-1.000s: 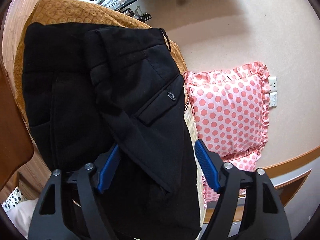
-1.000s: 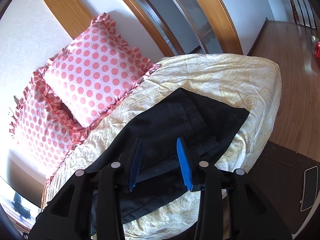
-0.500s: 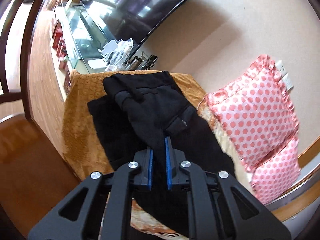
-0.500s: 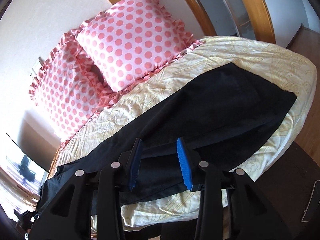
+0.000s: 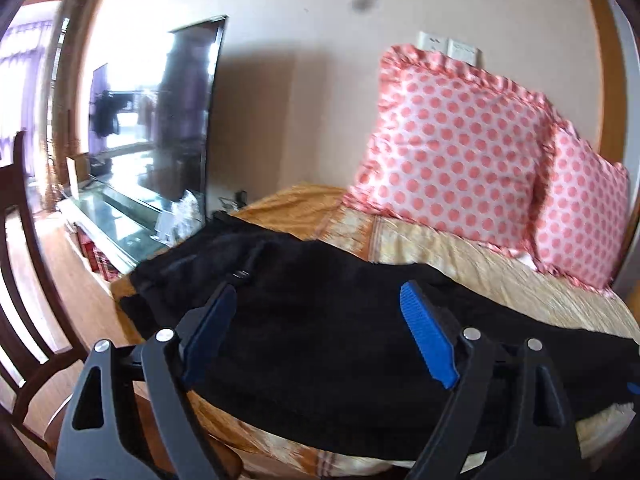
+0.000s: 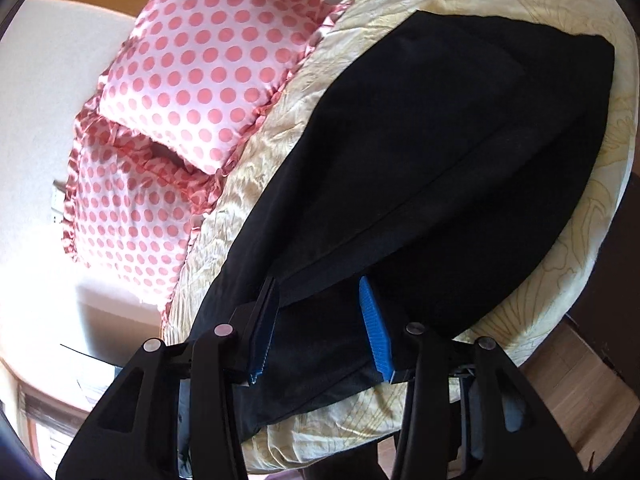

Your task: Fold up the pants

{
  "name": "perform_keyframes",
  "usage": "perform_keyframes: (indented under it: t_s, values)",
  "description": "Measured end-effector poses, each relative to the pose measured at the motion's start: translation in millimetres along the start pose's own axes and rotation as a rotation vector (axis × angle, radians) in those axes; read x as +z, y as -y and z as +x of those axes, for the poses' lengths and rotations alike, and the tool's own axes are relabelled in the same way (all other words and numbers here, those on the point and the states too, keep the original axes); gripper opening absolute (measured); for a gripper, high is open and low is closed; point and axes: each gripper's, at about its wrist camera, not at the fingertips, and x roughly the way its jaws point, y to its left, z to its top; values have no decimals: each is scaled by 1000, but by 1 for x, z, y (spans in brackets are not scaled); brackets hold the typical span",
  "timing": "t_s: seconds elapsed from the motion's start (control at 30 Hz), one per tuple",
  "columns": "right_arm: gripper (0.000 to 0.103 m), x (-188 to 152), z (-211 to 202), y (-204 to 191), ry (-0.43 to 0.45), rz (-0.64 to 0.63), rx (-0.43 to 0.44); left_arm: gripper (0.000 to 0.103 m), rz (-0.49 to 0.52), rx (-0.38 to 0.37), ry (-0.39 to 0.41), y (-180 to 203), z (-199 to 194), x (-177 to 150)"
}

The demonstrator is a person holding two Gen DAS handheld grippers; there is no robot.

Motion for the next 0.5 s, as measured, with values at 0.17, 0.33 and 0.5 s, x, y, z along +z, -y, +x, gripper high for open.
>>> perform_keyframes:
  t_s: [0.17, 0.33, 0.5]
  values:
    - [40, 11, 4, 1, 83, 14, -22, 84, 29, -154, -129, 35, 25, -22]
    - [4, 29, 3, -4, 164, -64, -25, 85, 45, -202, -237, 53, 51, -39]
    - [4, 29, -52, -16, 338, -172, -18, 85, 21, -207, -315, 51, 70, -48]
